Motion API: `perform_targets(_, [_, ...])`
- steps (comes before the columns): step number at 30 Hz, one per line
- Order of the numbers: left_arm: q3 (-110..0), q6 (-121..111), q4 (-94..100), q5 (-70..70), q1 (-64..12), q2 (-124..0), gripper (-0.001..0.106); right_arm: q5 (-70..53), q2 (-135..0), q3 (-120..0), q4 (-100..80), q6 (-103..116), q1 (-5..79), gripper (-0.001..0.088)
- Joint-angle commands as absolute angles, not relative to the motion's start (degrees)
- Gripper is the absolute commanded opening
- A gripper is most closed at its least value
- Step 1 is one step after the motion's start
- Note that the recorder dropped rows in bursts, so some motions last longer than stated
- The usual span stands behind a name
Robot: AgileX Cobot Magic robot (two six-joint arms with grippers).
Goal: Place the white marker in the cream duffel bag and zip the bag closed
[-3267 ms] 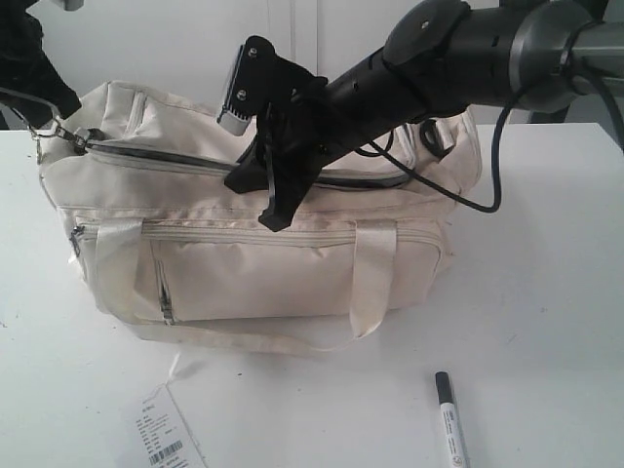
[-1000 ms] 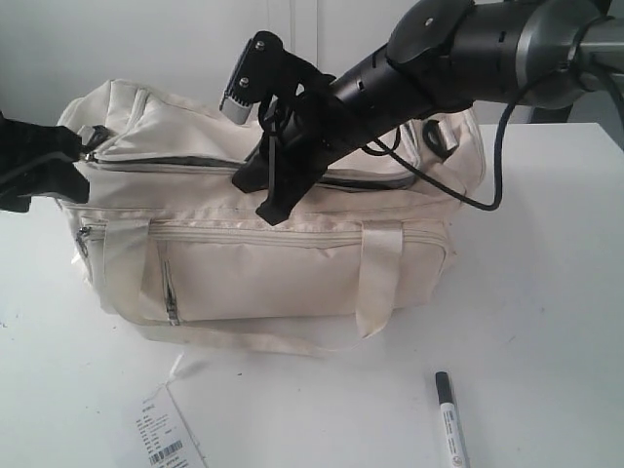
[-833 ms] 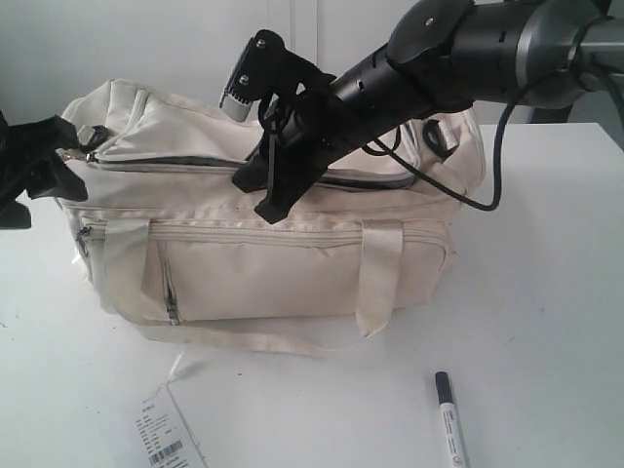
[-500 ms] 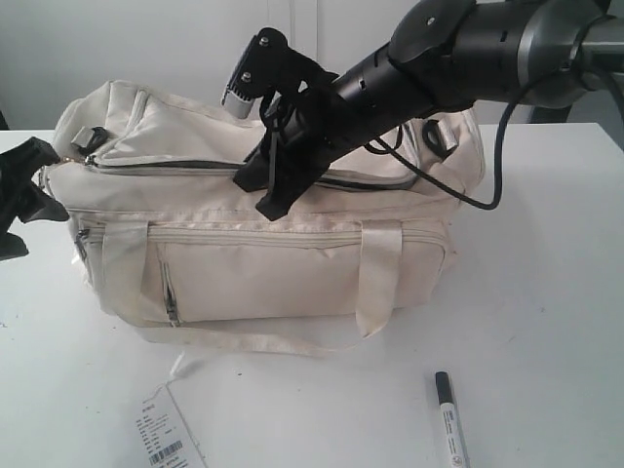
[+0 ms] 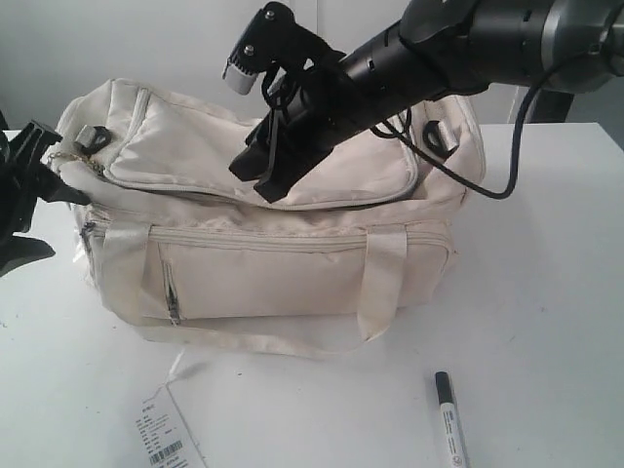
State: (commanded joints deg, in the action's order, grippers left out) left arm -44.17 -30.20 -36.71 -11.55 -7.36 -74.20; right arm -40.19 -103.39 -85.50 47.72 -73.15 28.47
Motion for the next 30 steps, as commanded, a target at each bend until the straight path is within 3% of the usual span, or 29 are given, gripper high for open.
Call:
perform_targets(11, [-44.2,-22.9,-46.9,-10.9,-7.4,-75.4,0.064,-46.8,-103.4,-85.5,48.0,-73.5,28.7,0.0408])
perform_targets(16, [-44.2,-18.1,-51.1,-11.6,-7.4,-78.4,0.045,-47.9,-103.5,-85.5,48.0,-77.5,29.8,0.0408])
perform_targets(20, [-44.2,-15.4,-52.9,-10.6,-7.4,-78.7,0.005,-46.3,-104.2,-85.5,48.0,-79.8,31.0,0.0408])
perform_targets(21, [-44.2,-15.2,-53.4,-10.6,-7.4,-78.7,0.000,-46.0,-104.5,-85.5,48.0,-79.8,30.9,0.0408])
perform_targets(30, [-44.2,-14.5,-54.6,-10.6,-7.4,-78.7,0.000,-39.9,-108.0,-85.5,48.0,-83.9,33.8,0.0408])
